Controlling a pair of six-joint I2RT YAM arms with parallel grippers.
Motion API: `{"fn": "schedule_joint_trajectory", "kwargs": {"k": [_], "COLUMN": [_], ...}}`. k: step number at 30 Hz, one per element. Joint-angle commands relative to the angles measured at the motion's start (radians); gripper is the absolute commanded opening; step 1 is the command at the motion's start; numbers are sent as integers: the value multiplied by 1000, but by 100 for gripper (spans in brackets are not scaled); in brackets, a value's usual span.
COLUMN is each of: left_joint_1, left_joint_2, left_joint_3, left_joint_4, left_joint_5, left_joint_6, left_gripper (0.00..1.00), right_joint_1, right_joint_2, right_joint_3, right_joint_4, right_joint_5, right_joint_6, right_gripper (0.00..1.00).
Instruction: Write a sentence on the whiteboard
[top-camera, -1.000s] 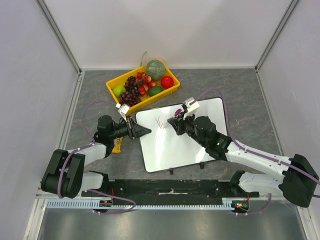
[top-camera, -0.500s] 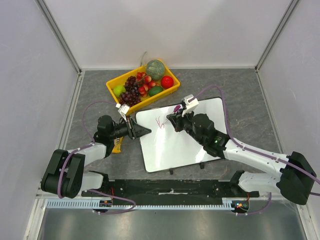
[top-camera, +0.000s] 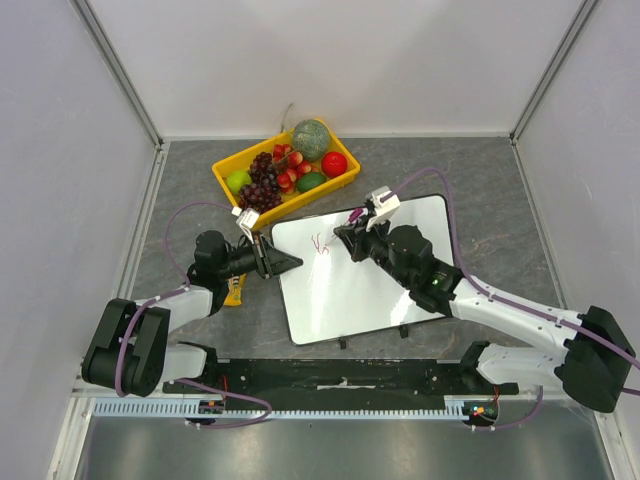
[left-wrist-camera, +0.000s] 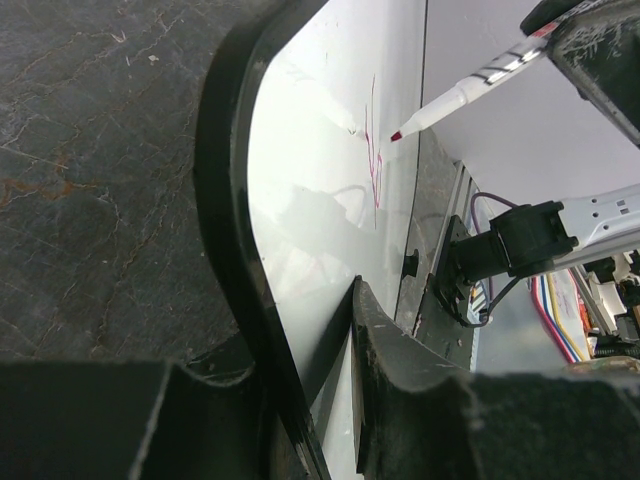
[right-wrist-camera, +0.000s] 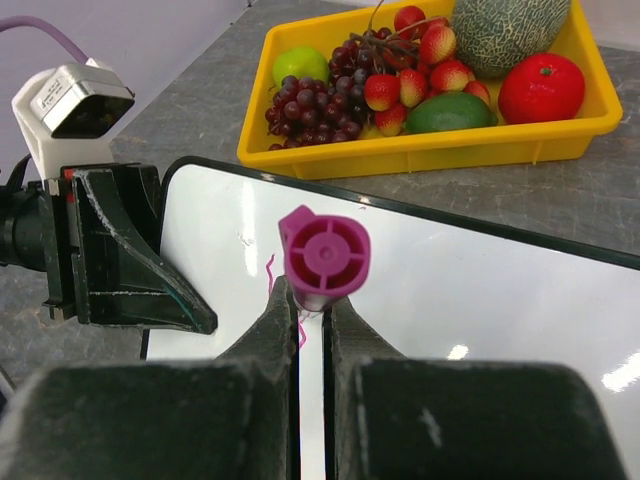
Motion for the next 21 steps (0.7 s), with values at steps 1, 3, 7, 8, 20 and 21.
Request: {"fn": "schedule_joint_trajectory", "kwargs": {"k": [1,3,7,8,20,21], "left_joint_1": [-20,-18,-20,-18,-20,-18], "left_joint_2": [21,21,21,21,21,21], "left_joint_3": [-13,-13,-13,-13,-13,-13], "left_joint_4": [-69,-71,-72,-71,-72,-71], "left_joint_5": [-43,-45,-45,-45,-45,-45], "left_joint_6": [187,187,187,187,188,187], "left_gripper": [2,2,2,2,2,2], "right_joint_1": [-19,-28,-47,-50,-64,-64], "right_joint_2": [-47,-50,-44,-40,-26,-27], "right_joint_3": [-5,-12,-31,-32,-65,-69], "right_joint_4": [11,7,17,20,23,20], "right_joint_5": [-8,-7,-14,-19,-34,-37], "right_joint_6": [1,3,13,18,26,26], "right_gripper": [0,0,0,0,0,0]}}
